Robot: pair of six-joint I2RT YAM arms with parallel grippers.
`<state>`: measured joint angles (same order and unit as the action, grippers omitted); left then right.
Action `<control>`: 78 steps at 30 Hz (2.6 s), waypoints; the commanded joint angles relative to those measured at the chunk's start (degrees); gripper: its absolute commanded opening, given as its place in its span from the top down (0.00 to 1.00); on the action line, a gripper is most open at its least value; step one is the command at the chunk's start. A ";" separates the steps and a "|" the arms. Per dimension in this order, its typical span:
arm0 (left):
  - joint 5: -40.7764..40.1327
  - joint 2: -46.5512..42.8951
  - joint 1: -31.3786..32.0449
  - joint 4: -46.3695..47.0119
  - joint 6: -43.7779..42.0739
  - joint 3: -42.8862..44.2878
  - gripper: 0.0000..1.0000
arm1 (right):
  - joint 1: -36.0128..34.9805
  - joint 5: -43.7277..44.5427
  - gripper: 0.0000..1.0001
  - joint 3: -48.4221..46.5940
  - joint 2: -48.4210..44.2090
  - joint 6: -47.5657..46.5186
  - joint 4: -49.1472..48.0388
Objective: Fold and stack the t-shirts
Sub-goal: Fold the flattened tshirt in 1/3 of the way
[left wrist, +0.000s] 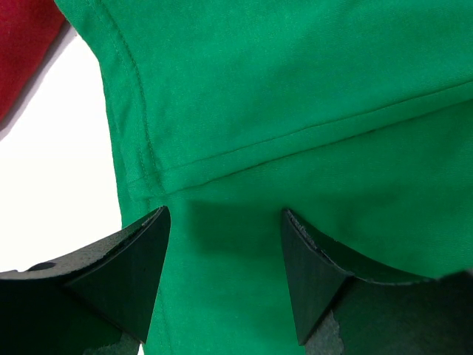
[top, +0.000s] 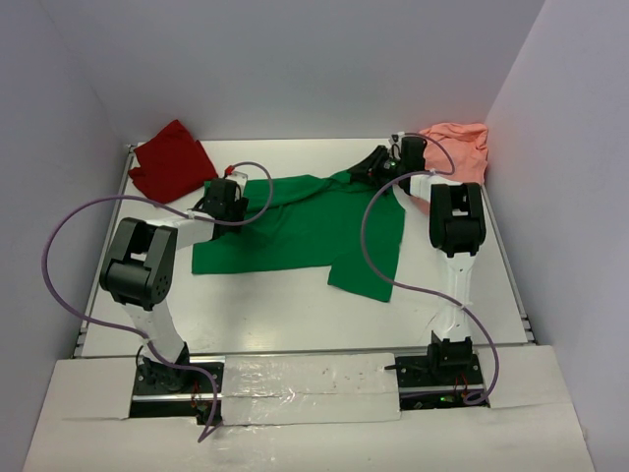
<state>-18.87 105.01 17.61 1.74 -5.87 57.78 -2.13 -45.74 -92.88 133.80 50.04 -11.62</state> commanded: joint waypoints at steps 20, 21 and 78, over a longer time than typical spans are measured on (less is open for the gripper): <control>0.24 -0.33 0.68 1.52 -0.46 0.76 0.30 | -0.15 0.56 1.00 0.33 -1.61 -2.58 2.65; 0.24 -0.33 0.68 1.51 -0.37 0.76 0.30 | -0.15 0.65 1.00 0.42 -1.78 -2.67 2.57; 2.00 -3.59 2.78 1.60 -2.31 -1.97 0.31 | -2.35 2.05 1.00 24.23 -28.77 -5.48 8.63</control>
<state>-17.96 103.94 19.90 2.44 -7.94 56.31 -3.07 -43.79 -70.22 109.60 46.30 -2.74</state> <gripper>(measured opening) 0.694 0.007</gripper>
